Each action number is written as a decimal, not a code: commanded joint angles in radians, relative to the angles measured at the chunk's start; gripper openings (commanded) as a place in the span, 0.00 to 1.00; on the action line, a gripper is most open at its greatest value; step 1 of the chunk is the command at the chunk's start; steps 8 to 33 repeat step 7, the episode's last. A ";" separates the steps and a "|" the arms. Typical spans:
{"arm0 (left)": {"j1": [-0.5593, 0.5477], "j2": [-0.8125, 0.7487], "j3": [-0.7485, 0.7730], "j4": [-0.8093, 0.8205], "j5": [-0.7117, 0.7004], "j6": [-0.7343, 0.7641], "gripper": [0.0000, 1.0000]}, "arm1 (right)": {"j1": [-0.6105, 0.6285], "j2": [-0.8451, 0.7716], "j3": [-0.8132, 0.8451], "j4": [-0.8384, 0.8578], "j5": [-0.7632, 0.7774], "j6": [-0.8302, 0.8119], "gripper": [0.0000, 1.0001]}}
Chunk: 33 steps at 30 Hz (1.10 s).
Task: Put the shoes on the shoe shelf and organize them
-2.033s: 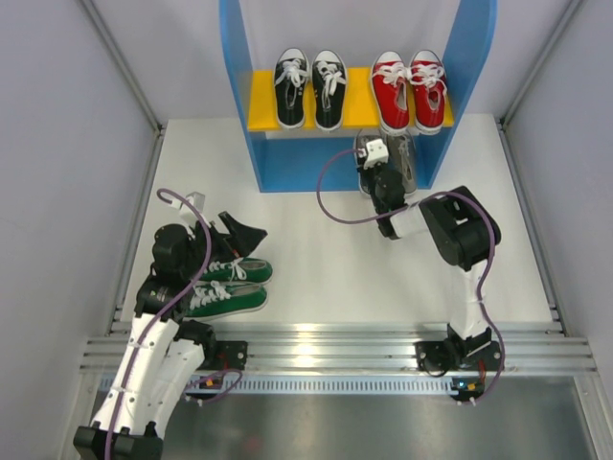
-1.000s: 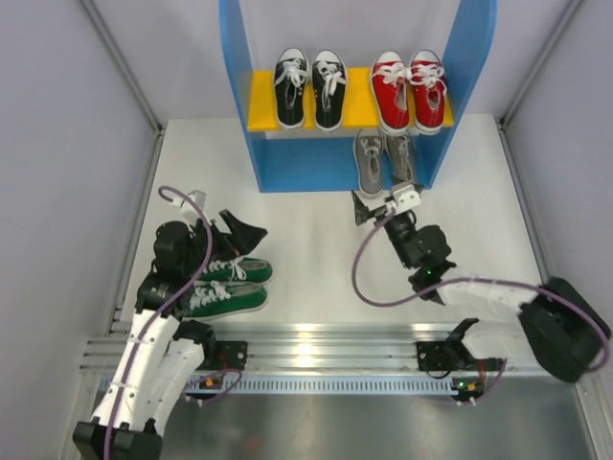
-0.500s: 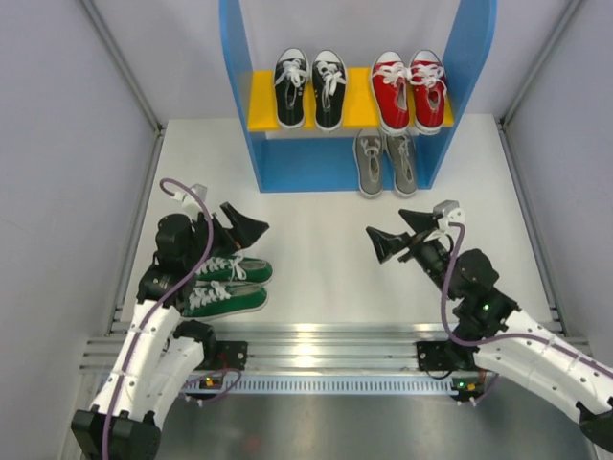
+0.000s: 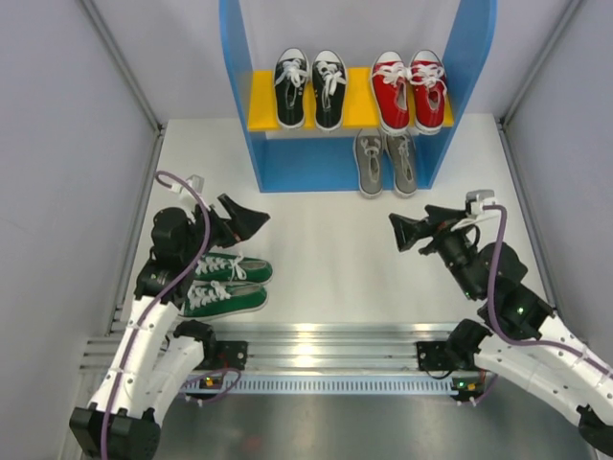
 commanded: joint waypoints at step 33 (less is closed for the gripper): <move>-0.002 0.007 0.070 0.066 0.029 0.026 0.99 | 0.011 -0.037 0.103 -0.026 0.100 0.018 1.00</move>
